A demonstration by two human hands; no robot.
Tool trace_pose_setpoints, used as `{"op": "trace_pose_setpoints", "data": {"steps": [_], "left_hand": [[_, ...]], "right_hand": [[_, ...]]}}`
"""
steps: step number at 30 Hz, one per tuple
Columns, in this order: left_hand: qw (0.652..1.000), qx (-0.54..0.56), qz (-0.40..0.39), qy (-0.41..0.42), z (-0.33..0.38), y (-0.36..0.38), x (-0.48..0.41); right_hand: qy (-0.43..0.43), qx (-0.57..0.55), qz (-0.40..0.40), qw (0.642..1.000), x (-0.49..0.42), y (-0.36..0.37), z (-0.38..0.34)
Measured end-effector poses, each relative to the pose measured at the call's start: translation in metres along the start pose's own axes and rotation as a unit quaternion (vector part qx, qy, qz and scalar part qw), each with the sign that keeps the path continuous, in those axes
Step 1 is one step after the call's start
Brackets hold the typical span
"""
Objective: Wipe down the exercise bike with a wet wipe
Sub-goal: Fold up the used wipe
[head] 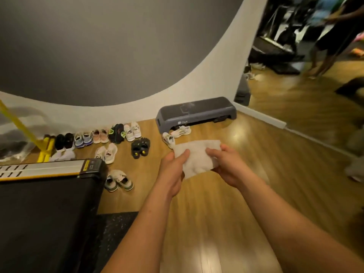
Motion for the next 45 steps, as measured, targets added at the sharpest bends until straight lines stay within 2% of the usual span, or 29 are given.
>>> {"op": "trace_pose_setpoints", "data": {"steps": [9, 17, 24, 30, 35, 39, 42, 45], "left_hand": [[0.98, -0.142, -0.135, -0.022, -0.028, 0.147, -0.208], [0.906, -0.259, -0.323, -0.088, -0.033, 0.276, -0.363], [0.879, -0.266, -0.383, -0.096, -0.071, 0.386, -0.464], [0.816, -0.359, -0.44, -0.107, -0.127, 0.49, -0.548], [0.808, -0.35, -0.45, -0.149, -0.145, 0.584, -0.631], [0.822, -0.31, -0.443, -0.179, -0.177, 0.654, -0.692], [0.804, -0.314, -0.479, -0.158, -0.21, 0.713, -0.73], [0.793, -0.314, -0.494, -0.166, -0.249, 0.781, -0.769]], "right_hand": [[-0.07, -0.06, 0.204, 0.975, -0.083, -0.182, -0.074], [-0.084, -0.087, 0.371, 0.921, -0.135, -0.305, -0.145], [-0.106, -0.168, 0.424, 0.884, -0.168, -0.419, -0.17], [-0.133, -0.247, 0.469, 0.837, -0.209, -0.554, -0.183], [-0.14, -0.284, 0.446, 0.837, -0.264, -0.666, -0.223], [-0.158, -0.33, 0.423, 0.829, -0.287, -0.744, -0.257], [-0.171, -0.351, 0.451, 0.803, -0.295, -0.812, -0.281], [-0.184, -0.317, 0.495, 0.788, -0.295, -0.879, -0.301]]}}
Point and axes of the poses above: each hand's wrist, its own x-axis away from the middle knuckle, its own y-axis out of the palm, z = x × y, the point moved 1 cm from there along -x, towards the middle knuckle, and after that the axes turned 12 degrees about -z, right-handed, at the moved point
